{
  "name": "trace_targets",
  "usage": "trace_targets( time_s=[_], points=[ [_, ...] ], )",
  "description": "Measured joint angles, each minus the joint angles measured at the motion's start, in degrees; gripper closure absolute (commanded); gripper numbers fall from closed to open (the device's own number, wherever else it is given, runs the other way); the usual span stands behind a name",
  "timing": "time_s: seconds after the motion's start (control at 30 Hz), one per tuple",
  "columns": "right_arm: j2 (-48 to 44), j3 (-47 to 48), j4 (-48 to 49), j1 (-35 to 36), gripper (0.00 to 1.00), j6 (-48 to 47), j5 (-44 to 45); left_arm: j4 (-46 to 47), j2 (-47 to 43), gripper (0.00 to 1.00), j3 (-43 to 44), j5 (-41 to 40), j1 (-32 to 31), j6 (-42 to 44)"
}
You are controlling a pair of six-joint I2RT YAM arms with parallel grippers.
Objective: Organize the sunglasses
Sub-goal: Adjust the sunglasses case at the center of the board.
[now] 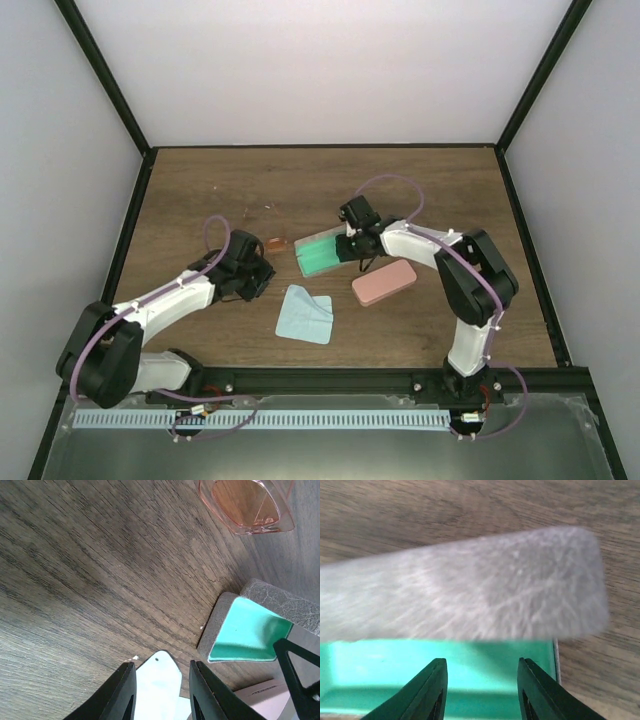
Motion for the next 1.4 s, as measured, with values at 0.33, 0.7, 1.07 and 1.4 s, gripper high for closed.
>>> trace_targets(
  time_s=[0.33,0.7,1.07,1.4],
  points=[
    [-11.2,-1.5,0.3,0.1,0.59,-0.2,-5.6,0.7,3.0,0.68,0.9,0.8,0.0,0.5],
    [-34.6,-8.2,0.4,2.8,0.22,1.0,-1.9,-0.9,3.5,0.00,5.1,-2.5,0.0,9.5],
    [-27.2,-10.2,1.3,3.1,0.99,3.2,-7.0,-2.6,-0.5,0.70,7.4,-8.4,0.0,24.2],
    [-20.3,-14.3,-4.5,3.7,0.76,5.2,-7.7,-2.9,-2.0,0.60,5.1,-7.7,0.0,27.8]
  ],
)
